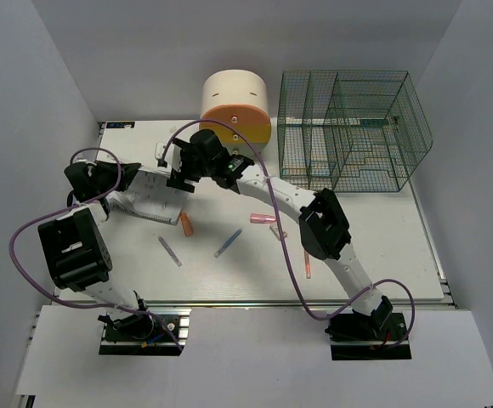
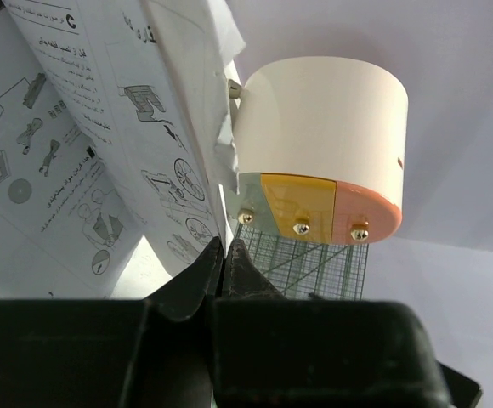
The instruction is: Organize the desk
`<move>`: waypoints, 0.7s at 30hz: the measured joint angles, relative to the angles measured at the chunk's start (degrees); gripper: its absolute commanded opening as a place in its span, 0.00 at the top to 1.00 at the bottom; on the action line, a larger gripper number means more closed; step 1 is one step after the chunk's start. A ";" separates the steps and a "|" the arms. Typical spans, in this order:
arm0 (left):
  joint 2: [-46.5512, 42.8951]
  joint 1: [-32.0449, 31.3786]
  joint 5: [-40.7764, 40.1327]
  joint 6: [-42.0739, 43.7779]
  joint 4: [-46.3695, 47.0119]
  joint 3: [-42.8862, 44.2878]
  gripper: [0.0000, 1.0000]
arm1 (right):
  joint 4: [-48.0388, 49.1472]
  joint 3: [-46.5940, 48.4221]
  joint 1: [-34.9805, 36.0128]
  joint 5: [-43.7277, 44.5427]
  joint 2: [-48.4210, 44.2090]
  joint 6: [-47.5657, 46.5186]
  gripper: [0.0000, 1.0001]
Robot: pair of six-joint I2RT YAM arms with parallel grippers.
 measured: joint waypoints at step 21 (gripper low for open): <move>-1.05 -0.55 2.64 -3.39 1.11 0.00 1.00 | 11.41 0.90 -0.04 0.96 7.06 3.96 0.72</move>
